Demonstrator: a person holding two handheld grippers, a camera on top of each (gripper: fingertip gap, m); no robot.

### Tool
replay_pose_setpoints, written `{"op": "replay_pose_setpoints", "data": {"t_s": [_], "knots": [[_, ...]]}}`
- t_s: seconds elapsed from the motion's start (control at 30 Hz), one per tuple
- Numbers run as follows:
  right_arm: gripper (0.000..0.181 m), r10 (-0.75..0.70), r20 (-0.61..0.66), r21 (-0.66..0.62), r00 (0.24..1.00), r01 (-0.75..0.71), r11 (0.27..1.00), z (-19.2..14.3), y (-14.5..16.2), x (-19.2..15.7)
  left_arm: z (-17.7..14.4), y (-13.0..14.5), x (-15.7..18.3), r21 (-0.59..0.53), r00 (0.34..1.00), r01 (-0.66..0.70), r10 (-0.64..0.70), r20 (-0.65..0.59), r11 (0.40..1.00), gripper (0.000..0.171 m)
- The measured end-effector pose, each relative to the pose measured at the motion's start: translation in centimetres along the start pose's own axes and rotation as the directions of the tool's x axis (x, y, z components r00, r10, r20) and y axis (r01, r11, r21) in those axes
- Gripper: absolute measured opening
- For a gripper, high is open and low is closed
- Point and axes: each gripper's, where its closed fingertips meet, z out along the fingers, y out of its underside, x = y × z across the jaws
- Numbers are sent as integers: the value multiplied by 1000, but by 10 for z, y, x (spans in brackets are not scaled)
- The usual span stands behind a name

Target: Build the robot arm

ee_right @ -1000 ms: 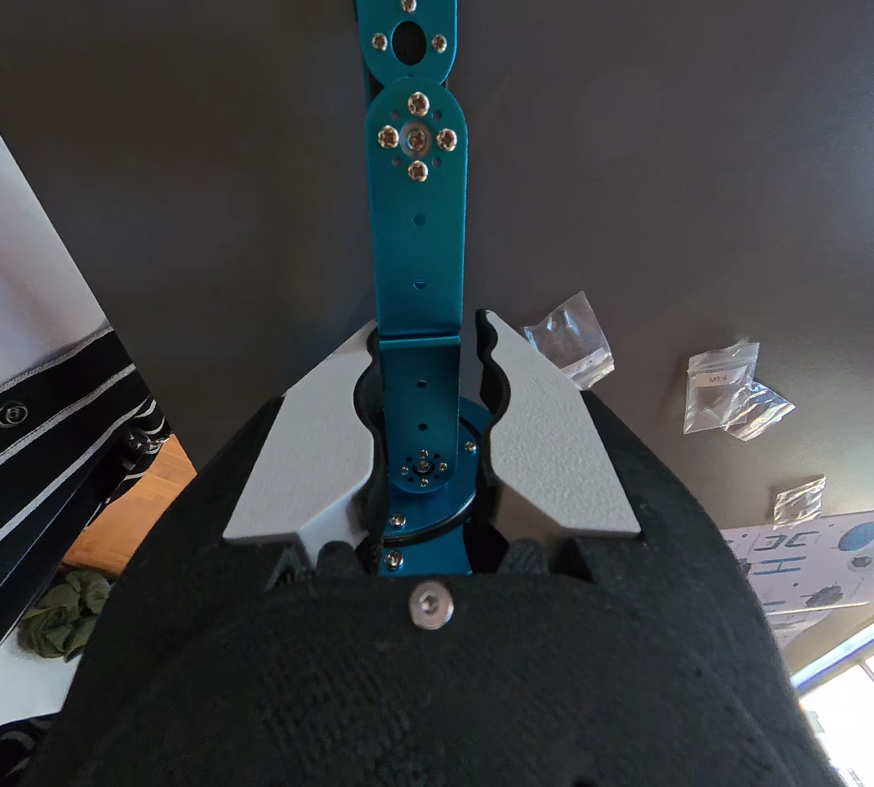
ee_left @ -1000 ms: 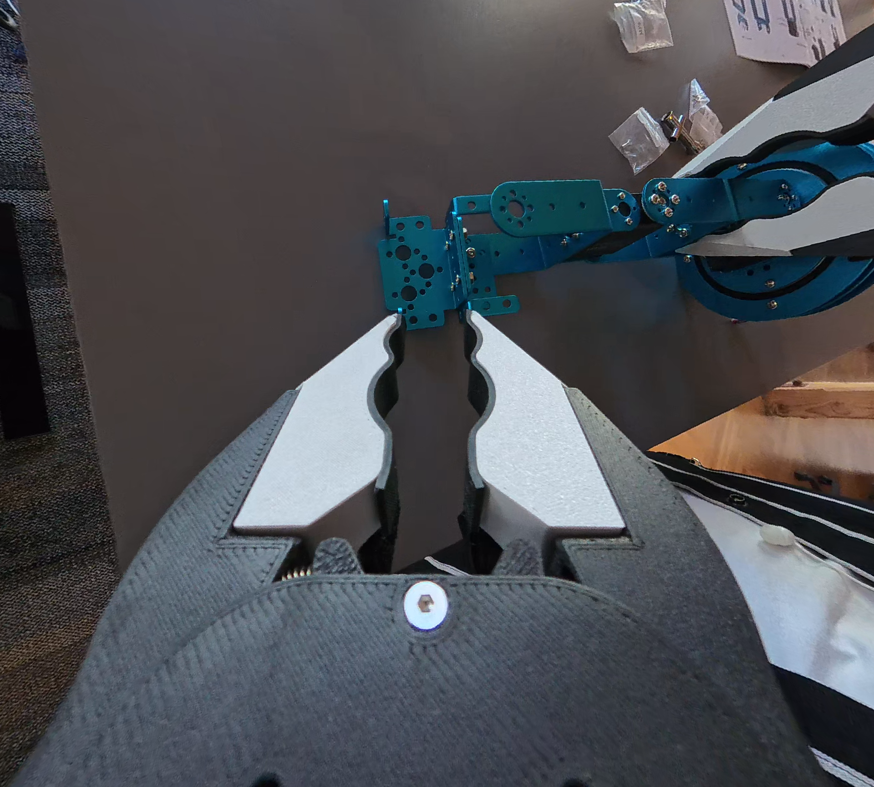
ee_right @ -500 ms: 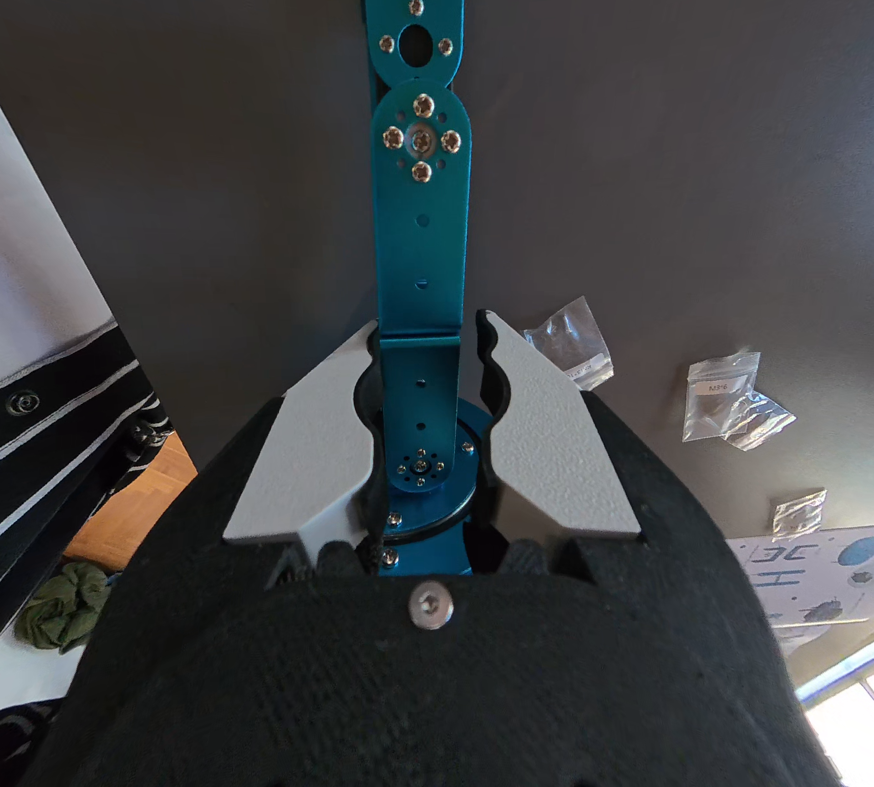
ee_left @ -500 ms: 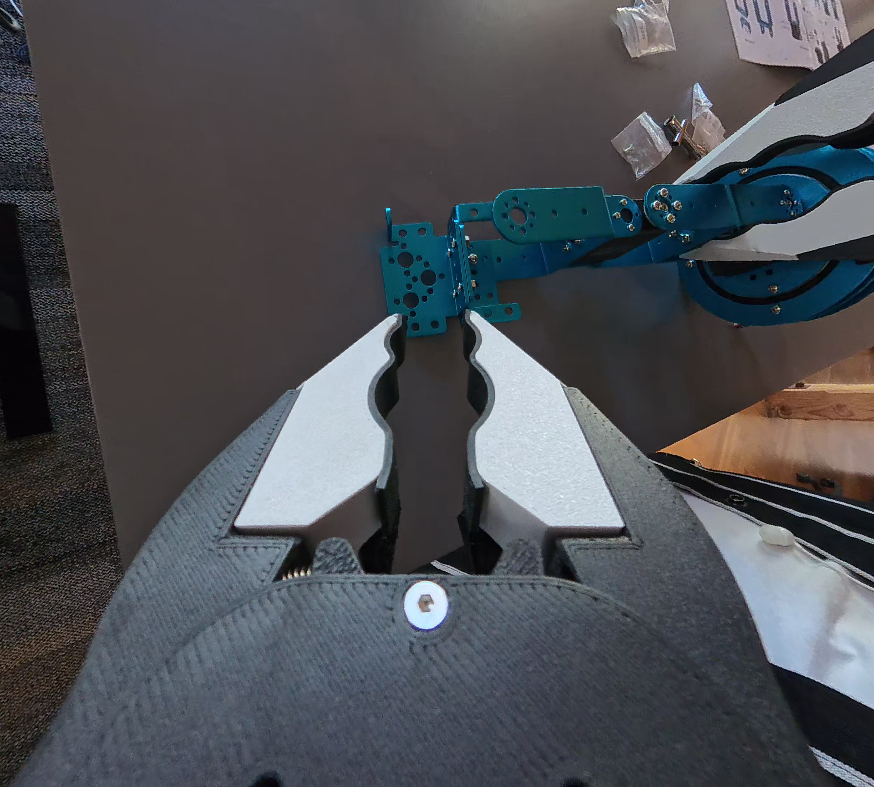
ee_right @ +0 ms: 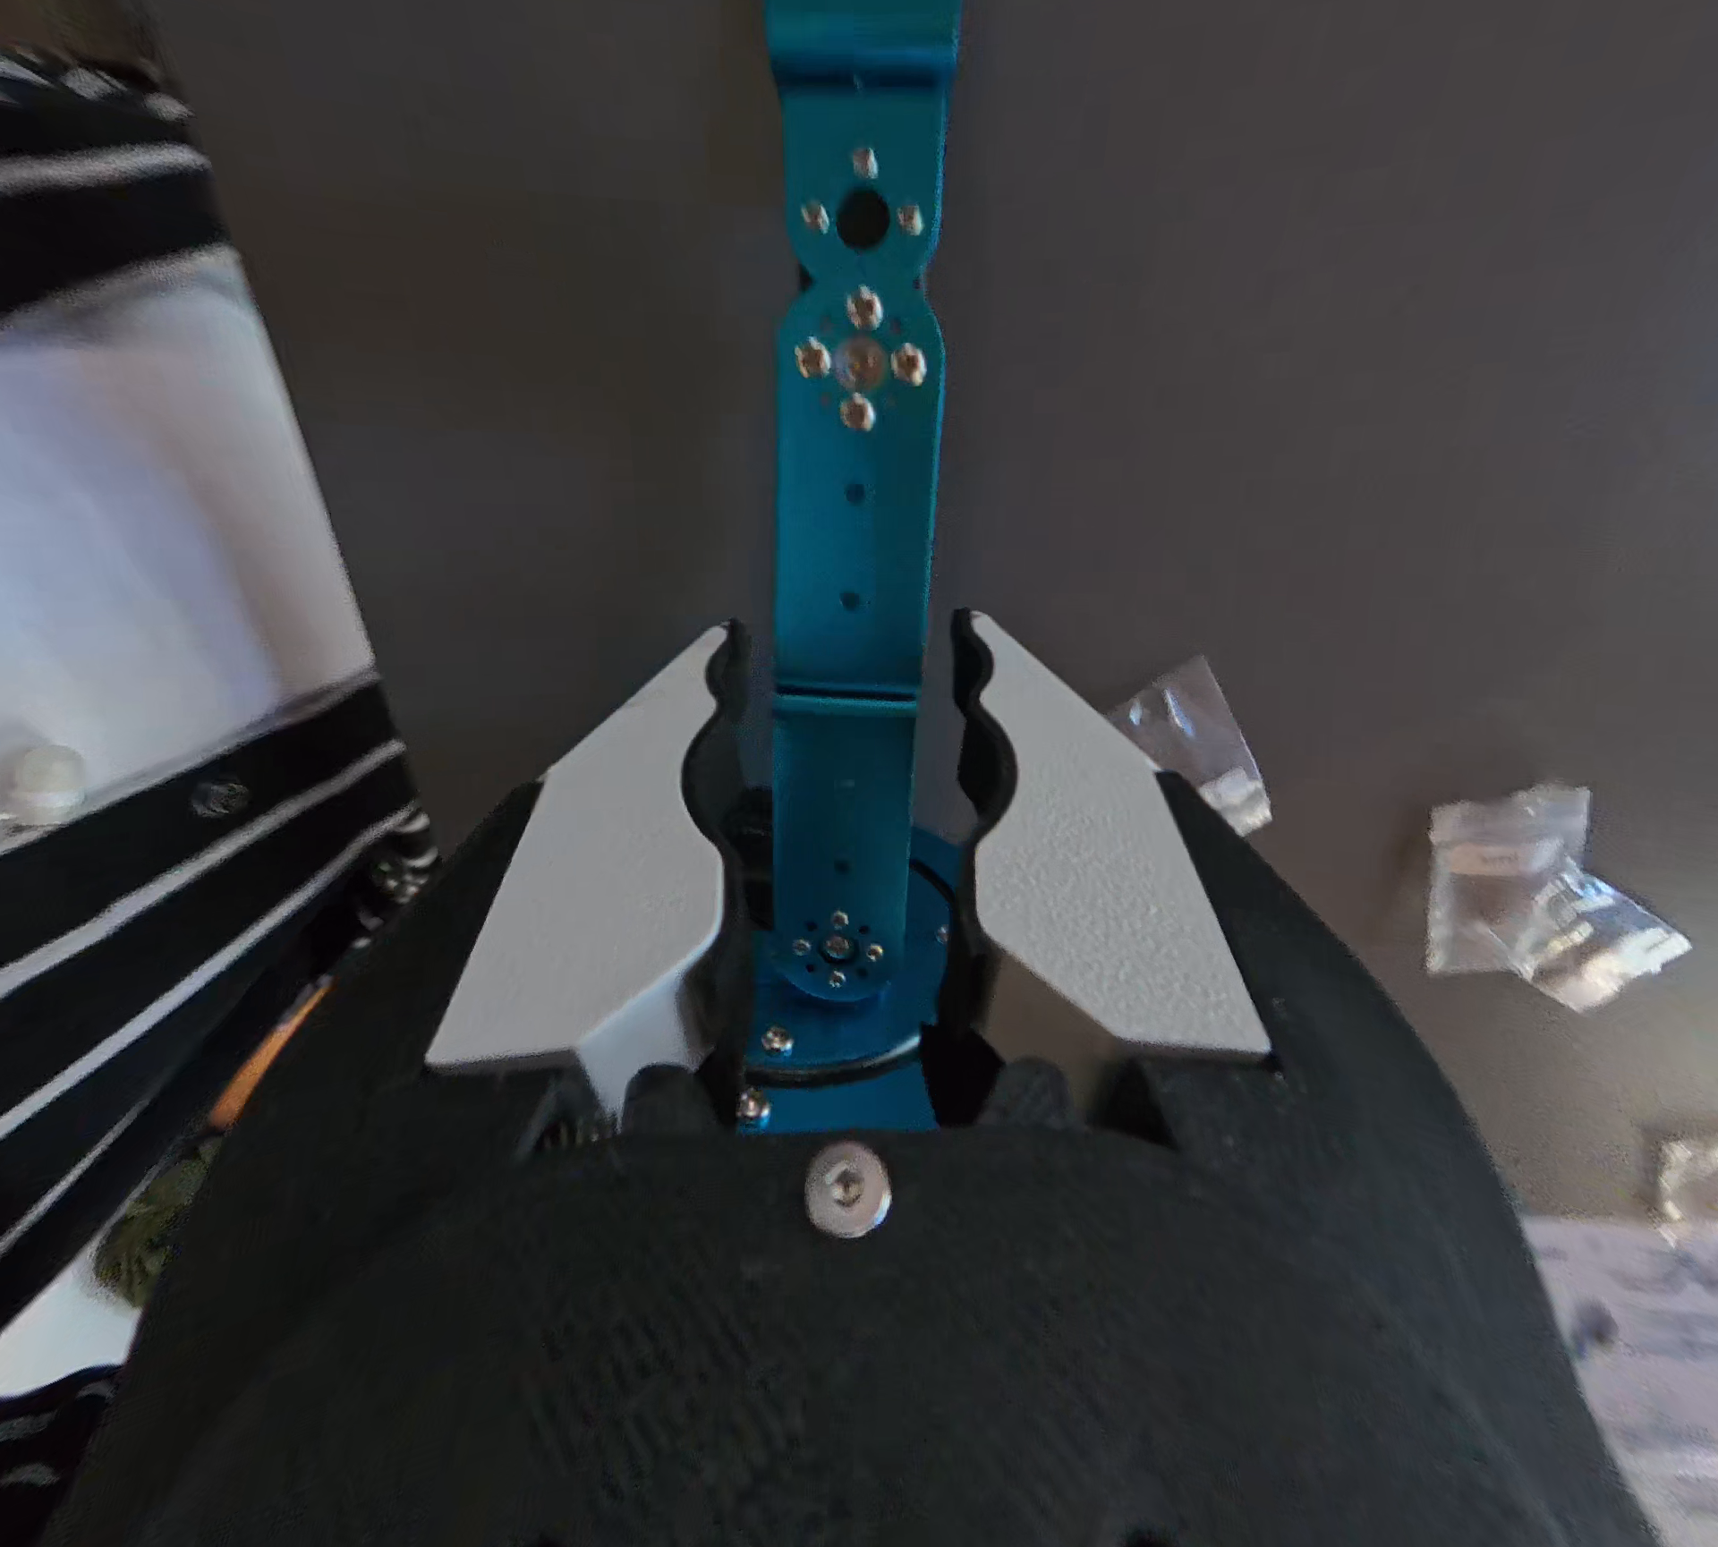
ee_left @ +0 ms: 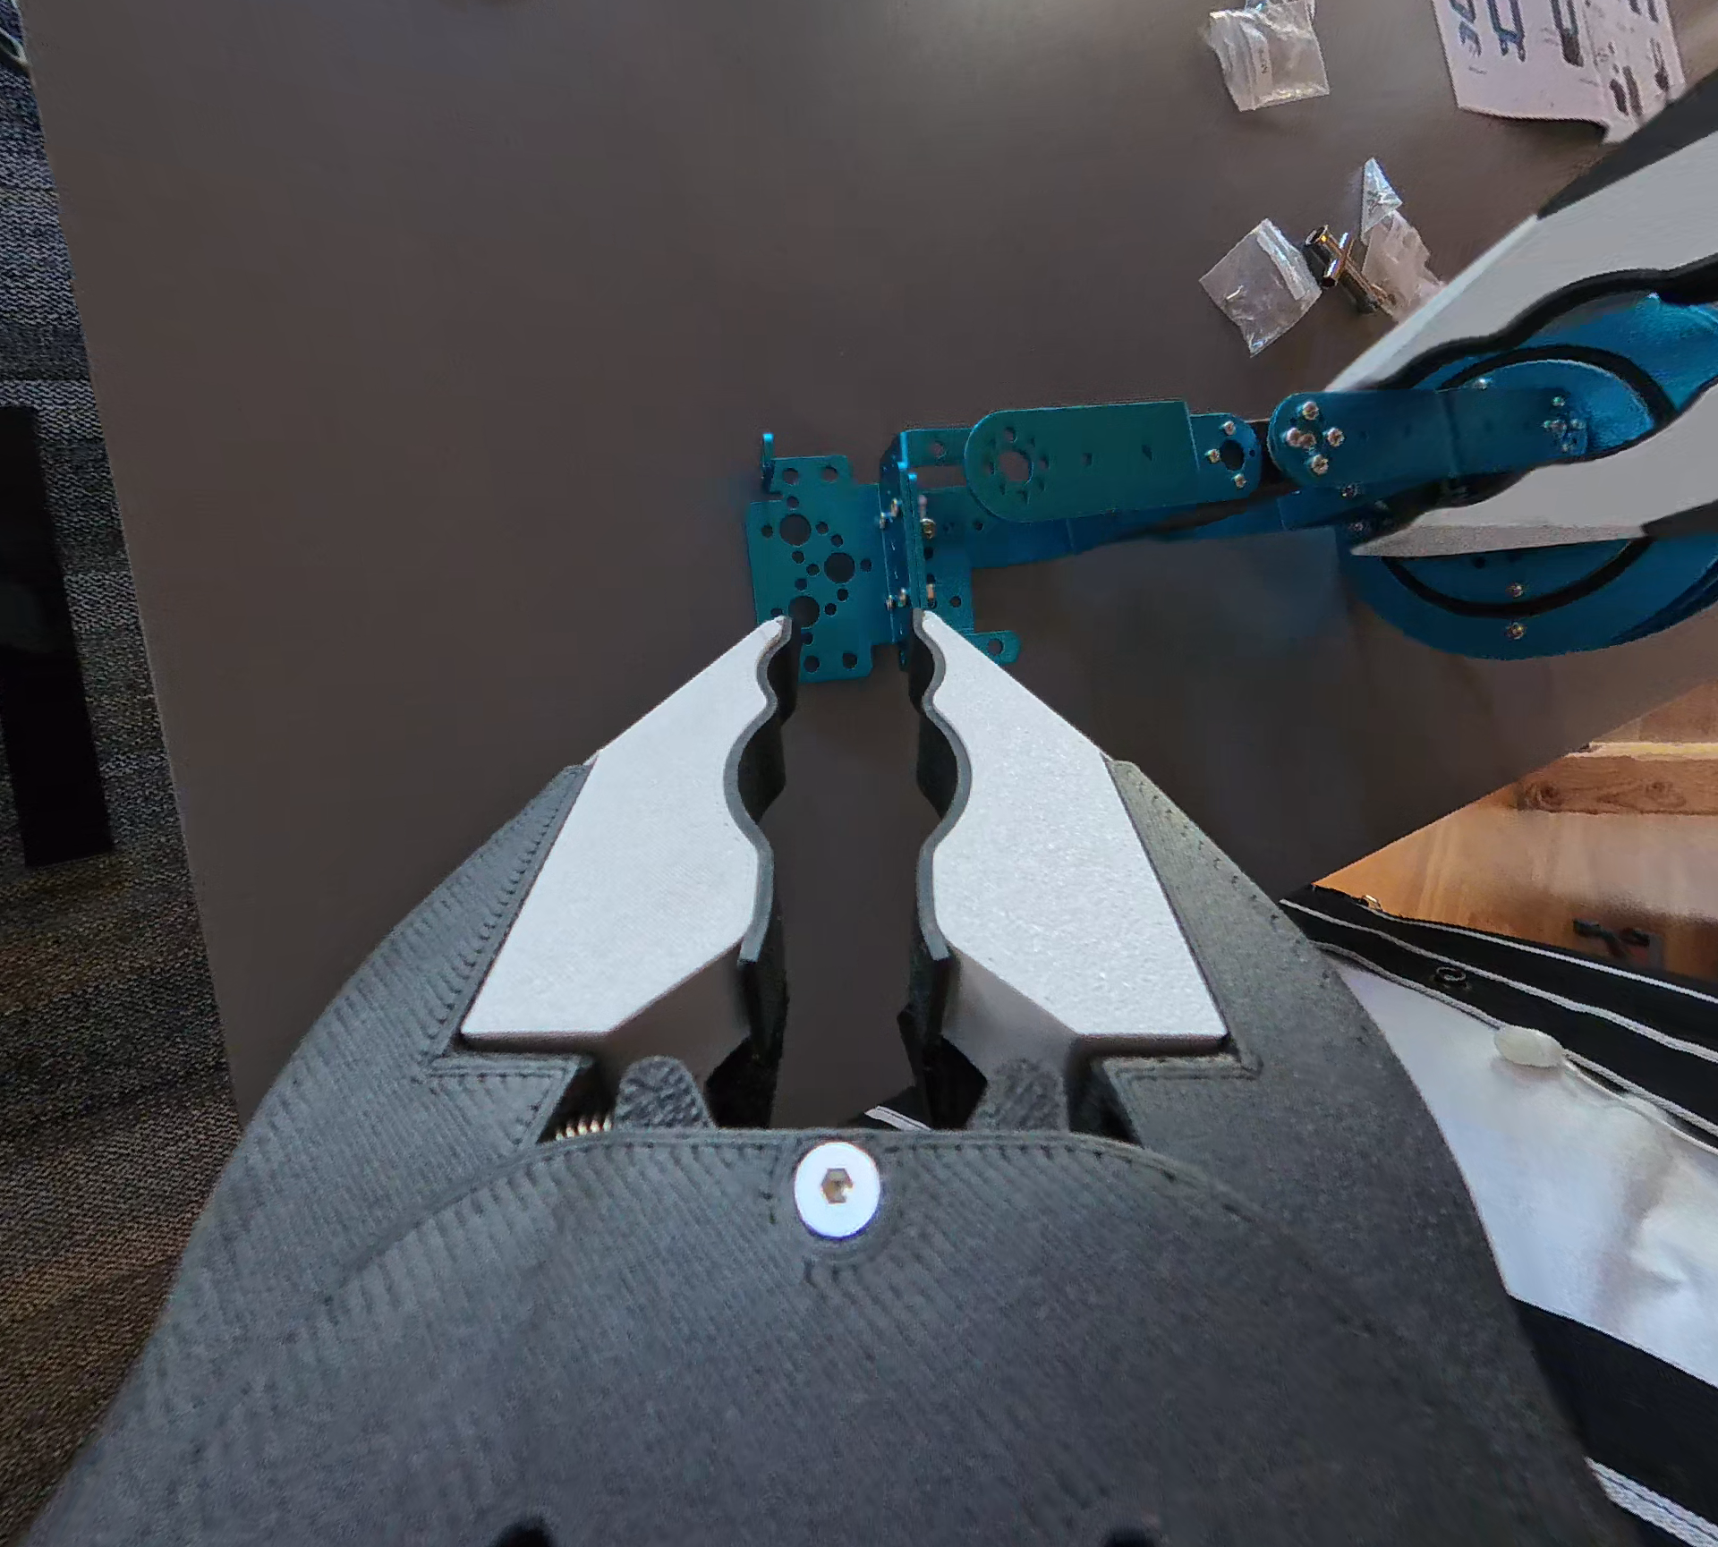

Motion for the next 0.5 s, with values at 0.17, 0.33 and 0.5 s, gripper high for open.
{"op": "replay_pose_setpoints", "data": {"t_s": [0.17,0.33,0.5], "knots": [[37,-21,-10,29,1000,21,999,-7,-9,-1,-1,0,0,0,1000,-1,1,0,1000,21],[38,-29,-7,9,1000,29,1000,-2,-7,-2,-3,0,-3,8,1000,6,-6,3,1000,21],[41,-24,-2,16,1000,24,1000,-1,-8,-1,-3,0,-5,12,1000,12,-12,4,1000,21]]}}
